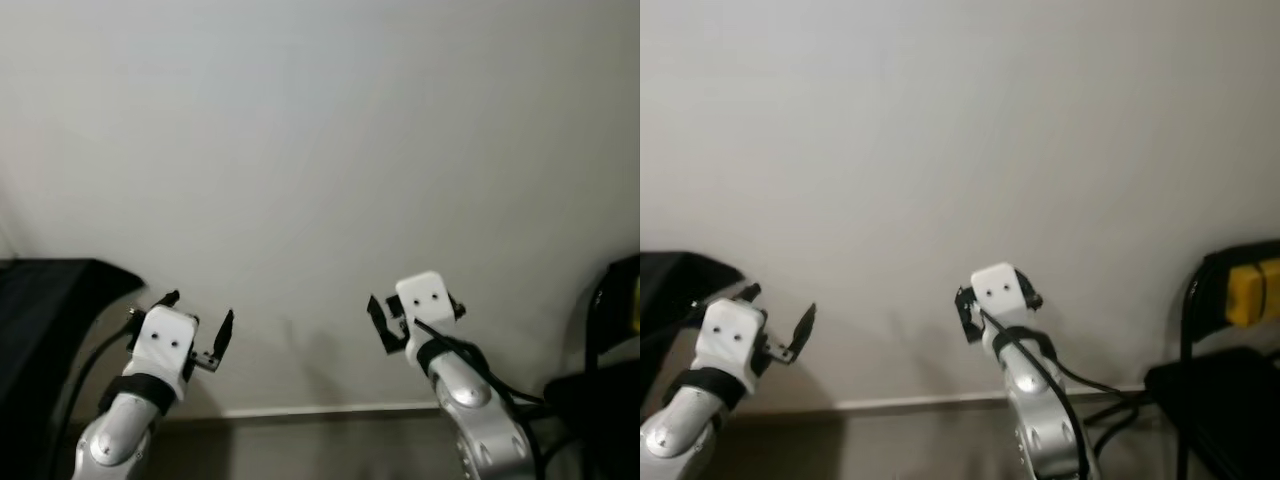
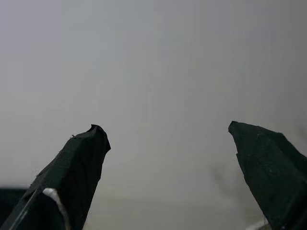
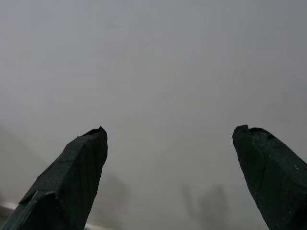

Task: Building children table

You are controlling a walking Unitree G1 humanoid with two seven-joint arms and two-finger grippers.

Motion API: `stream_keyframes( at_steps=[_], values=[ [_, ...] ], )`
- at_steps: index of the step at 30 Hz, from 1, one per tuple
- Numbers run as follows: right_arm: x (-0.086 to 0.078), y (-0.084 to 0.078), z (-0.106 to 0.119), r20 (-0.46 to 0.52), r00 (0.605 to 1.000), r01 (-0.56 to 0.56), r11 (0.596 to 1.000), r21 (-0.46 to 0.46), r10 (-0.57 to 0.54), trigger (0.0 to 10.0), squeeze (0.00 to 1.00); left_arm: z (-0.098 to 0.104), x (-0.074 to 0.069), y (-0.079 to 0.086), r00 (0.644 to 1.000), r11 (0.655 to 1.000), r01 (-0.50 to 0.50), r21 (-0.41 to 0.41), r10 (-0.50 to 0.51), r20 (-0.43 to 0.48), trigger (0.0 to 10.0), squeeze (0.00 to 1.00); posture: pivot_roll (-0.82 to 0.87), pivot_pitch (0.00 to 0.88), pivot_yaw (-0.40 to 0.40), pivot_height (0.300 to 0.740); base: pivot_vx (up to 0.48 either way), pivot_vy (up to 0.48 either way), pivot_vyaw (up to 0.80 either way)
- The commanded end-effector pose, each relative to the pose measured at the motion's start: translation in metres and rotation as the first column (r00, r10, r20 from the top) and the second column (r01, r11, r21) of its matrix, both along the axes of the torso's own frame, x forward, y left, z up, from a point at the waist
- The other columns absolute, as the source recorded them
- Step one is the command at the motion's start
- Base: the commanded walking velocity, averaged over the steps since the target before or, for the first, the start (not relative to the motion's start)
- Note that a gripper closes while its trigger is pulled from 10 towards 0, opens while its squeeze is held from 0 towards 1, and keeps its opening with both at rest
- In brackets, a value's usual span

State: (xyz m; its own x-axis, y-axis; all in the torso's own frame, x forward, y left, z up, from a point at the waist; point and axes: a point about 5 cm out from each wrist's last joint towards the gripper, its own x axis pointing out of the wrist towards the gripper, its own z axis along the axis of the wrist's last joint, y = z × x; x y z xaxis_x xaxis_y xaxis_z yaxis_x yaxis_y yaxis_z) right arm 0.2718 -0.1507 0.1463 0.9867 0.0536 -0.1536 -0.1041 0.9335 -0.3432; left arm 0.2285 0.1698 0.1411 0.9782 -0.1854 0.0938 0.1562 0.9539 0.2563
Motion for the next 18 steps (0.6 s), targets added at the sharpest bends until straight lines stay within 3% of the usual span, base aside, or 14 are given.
stream_keyframes(
  at_steps=[1,12,18],
  values=[
    [0.0011,0.0004,-0.0003,0.001,1.000,0.004,1.000,-0.002,-0.004,10.0,0.00,-0.0007,0.0002,0.0025,1.000,1.000,-0.012,0.016,0.012,-0.004,10.0,0.00,-0.04,0.000,-0.028,0.740,0.000,-0.480,0.00],
    [0.0021,-0.0001,-0.0008,-0.003,1.000,0.004,1.000,-0.010,-0.004,10.0,0.00,-0.0038,-0.0013,0.0014,1.000,1.000,-0.020,-0.004,0.020,-0.014,10.0,0.00,-0.04,0.000,-0.034,0.740,0.000,-0.479,0.00],
    [0.0021,-0.0015,-0.0010,-0.006,1.000,0.004,1.000,-0.014,-0.004,10.0,0.00,-0.0037,-0.0027,0.0015,1.000,0.999,-0.029,-0.035,0.029,-0.009,10.0,0.00,-0.05,0.000,-0.035,0.740,0.000,0.000,0.00]
  ],
)
